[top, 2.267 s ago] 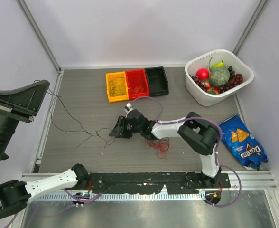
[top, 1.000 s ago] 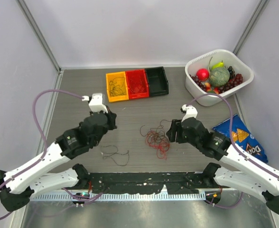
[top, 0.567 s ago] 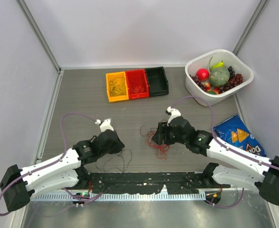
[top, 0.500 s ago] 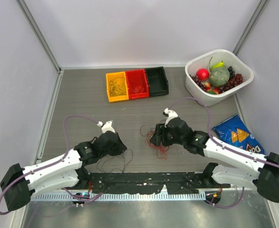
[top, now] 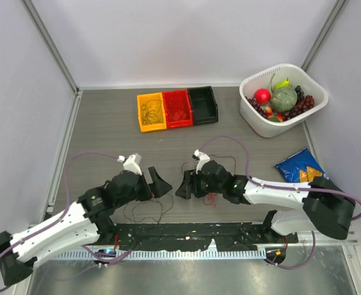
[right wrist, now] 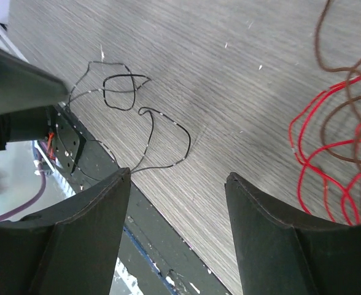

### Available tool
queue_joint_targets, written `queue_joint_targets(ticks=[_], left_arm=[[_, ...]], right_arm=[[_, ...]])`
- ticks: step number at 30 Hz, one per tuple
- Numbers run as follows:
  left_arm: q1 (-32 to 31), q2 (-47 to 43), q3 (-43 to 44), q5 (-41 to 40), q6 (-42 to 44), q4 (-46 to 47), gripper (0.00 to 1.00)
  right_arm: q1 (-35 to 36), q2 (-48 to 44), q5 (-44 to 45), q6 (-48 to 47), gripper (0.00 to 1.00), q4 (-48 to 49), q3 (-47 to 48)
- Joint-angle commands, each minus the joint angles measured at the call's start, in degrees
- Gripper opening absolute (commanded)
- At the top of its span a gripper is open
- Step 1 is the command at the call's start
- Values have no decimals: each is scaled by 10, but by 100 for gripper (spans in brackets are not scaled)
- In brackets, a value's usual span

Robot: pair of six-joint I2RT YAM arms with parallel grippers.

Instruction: Untangle the cables

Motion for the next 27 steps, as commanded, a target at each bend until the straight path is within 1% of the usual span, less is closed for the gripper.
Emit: queue_joint_targets(ticks=[1,2,5,6,8,11,12,15,18,19,21,23,26,27], left_arm=[[1,-107,42,-39,2,-88,100],[1,-129,51,-49,2,-123,100],[1,-185,81,-86,-1,-186,100],[1,-203,89,-94,-1,-196,100],[1,-236,96,-104,0,-205,100],[2,-255,100,-105,0,-203,100],[1,-258,100,-103,0,-203,100],[2,-257,104,-96,7,-203,100],[1,-257,110,-93,16,-213,100],[1,-261,114,-93,19,-218,100],[1,-270,119,-100,25,-231,100],[1,-284,122,-108,30,-239,100],[2,-305,124,-117,31,-248,100],[0,-310,123,-120,32,-249,100]], right_arm=[[41,60,40,37,68,63,36],[50,70,50,46,68,67,43],[78,120,73,123,68,110,45],[90,141,107,161,68,137,40],[109,170,148,191,68,163,46],[129,204,212,199,68,156,73],[137,224,250,201,68,145,93],[138,276,281,221,68,90,148],[150,334,311,226,66,37,224],[154,341,323,225,66,9,237],[171,365,378,213,65,-25,266],[175,376,406,208,63,-69,298],[179,397,419,187,62,-116,335],[181,391,423,176,62,-121,329]])
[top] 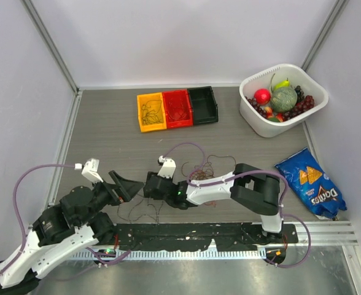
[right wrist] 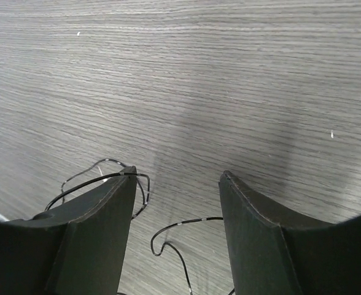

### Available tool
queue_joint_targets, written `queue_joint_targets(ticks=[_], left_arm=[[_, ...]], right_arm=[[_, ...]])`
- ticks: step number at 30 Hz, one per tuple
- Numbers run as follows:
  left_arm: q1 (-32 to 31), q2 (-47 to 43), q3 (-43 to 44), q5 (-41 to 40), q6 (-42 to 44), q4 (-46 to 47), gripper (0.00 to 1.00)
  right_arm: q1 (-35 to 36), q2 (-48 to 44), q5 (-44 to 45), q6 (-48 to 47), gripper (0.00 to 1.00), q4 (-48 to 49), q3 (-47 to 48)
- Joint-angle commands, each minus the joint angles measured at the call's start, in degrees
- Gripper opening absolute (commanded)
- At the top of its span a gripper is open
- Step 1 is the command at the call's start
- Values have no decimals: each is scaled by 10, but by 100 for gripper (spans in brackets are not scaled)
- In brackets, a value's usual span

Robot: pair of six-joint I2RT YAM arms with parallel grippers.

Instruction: Untangle the cables

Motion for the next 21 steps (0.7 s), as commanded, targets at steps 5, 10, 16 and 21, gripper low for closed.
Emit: queue_joint_targets(ticks=[5,10,16,21], left_arm=[[1,-29,26,-32,20,-26,100],[1,-24,23,-35,32,-11,100],[1,-5,30,-26,40,0,100],[1,-21,35,-18,30,-5,100]], right_arm=[[9,-58,98,-47,66,-181,-9],[22,-142,67,-49,66,-271,-27],[74,-151,51,-33,67,-175,-15],[72,-97,27,-3,68,-91,-3]])
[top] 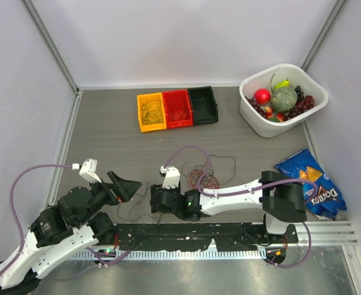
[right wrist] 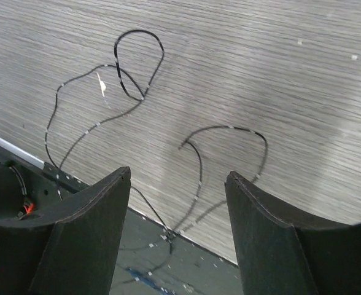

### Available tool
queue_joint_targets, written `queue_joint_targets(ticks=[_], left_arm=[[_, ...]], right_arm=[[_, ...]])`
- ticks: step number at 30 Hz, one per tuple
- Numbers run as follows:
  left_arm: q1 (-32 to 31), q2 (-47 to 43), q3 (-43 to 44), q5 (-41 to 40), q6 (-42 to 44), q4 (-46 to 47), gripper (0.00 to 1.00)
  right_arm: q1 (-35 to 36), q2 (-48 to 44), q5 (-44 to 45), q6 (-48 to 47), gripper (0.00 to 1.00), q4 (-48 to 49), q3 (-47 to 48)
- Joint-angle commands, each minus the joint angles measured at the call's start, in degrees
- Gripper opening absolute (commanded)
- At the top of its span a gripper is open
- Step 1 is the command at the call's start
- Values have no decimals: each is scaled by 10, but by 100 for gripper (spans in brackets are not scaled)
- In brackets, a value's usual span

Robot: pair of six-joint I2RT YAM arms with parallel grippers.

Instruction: Untangle the cables

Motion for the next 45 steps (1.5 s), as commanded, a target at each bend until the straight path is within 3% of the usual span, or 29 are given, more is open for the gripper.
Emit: queue_joint_targets(ticks=[1,6,10,14,20,26,28,32,36,45], left_arm=[[0,-12,27,-1,1,8,100],[0,-31,40,-6,-5,-10,100],[0,-35,51,-9,-1,-22,100],[0,-32,54,-11,1,-22,100],[0,-24,58,-10,3,-20,100],[0,-28,56,-17,3,-17,100],[0,-27,56,-18,2,-17,100],[0,-27,63,-24,3,-21,100],[0,-34,74,-41,10,-28,100],[0,-53,73,-82,14,-30,100]], right_arm=[[-8,44,-11,27,68,108,24],[-13,81,11,-12,69,122,31],[-21,92,-9,-8,69,188,1],[-21,116,-6,-78,68,253,1],[-48,171,60,-70,66,160,86],[-54,219,97,-78,51,134,139],[-56,228,130,-79,38,100,159],[-74,217,140,-117,2,119,161],[-92,147,105,-253,1,295,91],[-212,26,59,-349,1,352,110]])
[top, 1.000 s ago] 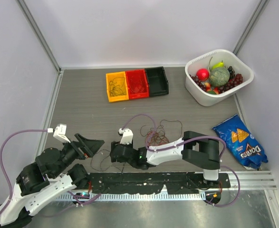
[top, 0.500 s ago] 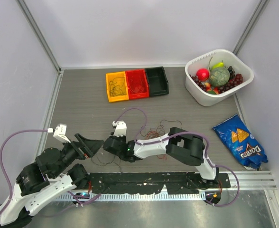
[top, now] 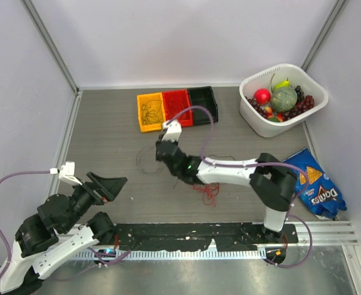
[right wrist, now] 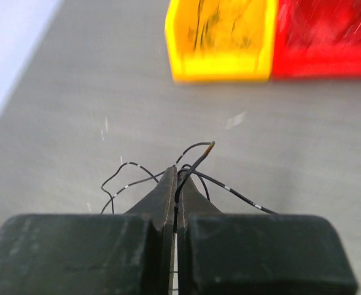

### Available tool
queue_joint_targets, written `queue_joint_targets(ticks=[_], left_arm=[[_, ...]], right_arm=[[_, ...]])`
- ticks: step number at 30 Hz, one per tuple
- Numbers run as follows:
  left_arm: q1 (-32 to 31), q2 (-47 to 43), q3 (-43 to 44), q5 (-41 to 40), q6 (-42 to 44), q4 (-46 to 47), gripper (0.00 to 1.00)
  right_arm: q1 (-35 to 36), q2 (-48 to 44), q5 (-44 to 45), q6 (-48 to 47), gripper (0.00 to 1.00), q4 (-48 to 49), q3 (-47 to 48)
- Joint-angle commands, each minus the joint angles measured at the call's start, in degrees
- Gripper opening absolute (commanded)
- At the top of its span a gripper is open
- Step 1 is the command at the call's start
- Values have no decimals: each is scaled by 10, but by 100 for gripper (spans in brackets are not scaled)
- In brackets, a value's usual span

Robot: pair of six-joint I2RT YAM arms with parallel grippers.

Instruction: Untangle the cables

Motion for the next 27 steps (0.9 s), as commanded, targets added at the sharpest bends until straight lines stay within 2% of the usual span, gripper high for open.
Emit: queue_joint_targets(ticks=[1,7,11,15,21,23,27], left_arm=[[0,-7,10,-34,12,4,100],[-1,3,13,-38,13,7,100],[0,14,23,-33,10,-1,100],[1,14,19,-45,0,-6,100],[1,27,25,-53,-2,3,100],[0,39,31,-57,-2,-5,100],[0,60,33,-61,-1,-1,100]], right_arm=[[-46,-67,1,-84,1,99,44],[-112,1,-24,-151,1,155,141],[-146,78,-109,-180,1,189,236],[-172,154,-206,-158,1,222,331],[-235,294,-400,-108,1,374,437],[-256,361,-445,-79,1,391,485],[-298,431,-528,4,1,412,544]])
